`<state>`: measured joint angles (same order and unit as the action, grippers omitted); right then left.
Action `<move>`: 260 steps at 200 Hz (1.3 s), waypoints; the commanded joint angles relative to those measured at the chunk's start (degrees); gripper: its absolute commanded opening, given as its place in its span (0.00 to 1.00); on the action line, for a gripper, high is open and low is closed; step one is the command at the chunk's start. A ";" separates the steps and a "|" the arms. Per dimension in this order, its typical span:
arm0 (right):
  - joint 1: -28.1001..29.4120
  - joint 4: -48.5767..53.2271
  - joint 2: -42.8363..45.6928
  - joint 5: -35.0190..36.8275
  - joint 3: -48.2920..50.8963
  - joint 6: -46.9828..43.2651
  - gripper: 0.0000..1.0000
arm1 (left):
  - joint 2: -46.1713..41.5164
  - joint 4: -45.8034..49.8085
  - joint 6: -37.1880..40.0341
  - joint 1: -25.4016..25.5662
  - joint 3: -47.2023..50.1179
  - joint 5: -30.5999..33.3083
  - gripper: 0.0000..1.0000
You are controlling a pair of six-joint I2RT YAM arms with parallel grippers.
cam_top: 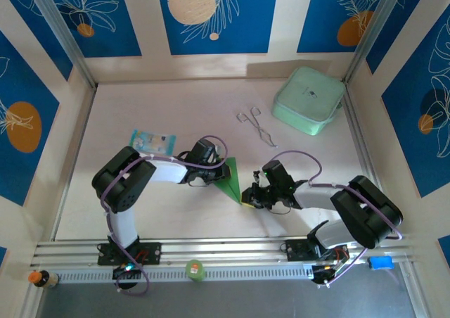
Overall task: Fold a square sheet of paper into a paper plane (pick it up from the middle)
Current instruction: Fourth fold the wing at the center of the table.
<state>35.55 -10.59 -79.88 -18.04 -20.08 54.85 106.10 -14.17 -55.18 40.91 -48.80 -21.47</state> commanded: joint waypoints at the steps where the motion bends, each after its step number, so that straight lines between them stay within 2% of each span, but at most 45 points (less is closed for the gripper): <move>1: 0.56 4.44 -0.87 0.21 0.48 -0.51 0.13 | 2.01 1.87 -0.28 0.10 1.33 0.83 0.05; 38: 0.57 4.61 -1.18 0.30 0.74 -0.09 0.07 | 1.92 1.79 -0.37 0.14 1.55 0.99 0.05; 102: 0.82 5.04 -2.09 -0.10 1.45 0.70 0.05 | 2.12 1.53 -0.37 0.10 1.77 1.04 0.05; 140: 0.05 8.23 5.14 1.27 -0.22 0.85 0.17 | 2.00 1.69 -0.19 0.13 1.84 1.03 0.05; 163: -2.15 9.64 9.35 -0.03 -1.94 -0.88 0.18 | 1.83 1.69 -0.11 0.14 2.03 1.07 0.05; 176: -3.01 9.66 9.83 -1.42 -3.45 -2.05 0.15 | 1.75 1.78 -0.06 0.12 2.12 1.14 0.05; 208: -2.15 7.83 4.86 -4.71 -8.59 -3.82 0.04 | 1.87 1.70 -0.02 0.14 2.13 1.15 0.05; 260: 1.79 8.98 -5.99 -1.72 -15.90 -5.14 0.02 | 2.34 1.51 -0.19 0.14 1.95 0.73 0.05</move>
<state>36.27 -3.42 -82.39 -19.99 -33.54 51.18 106.10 -15.46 -55.20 40.91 -48.21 -21.65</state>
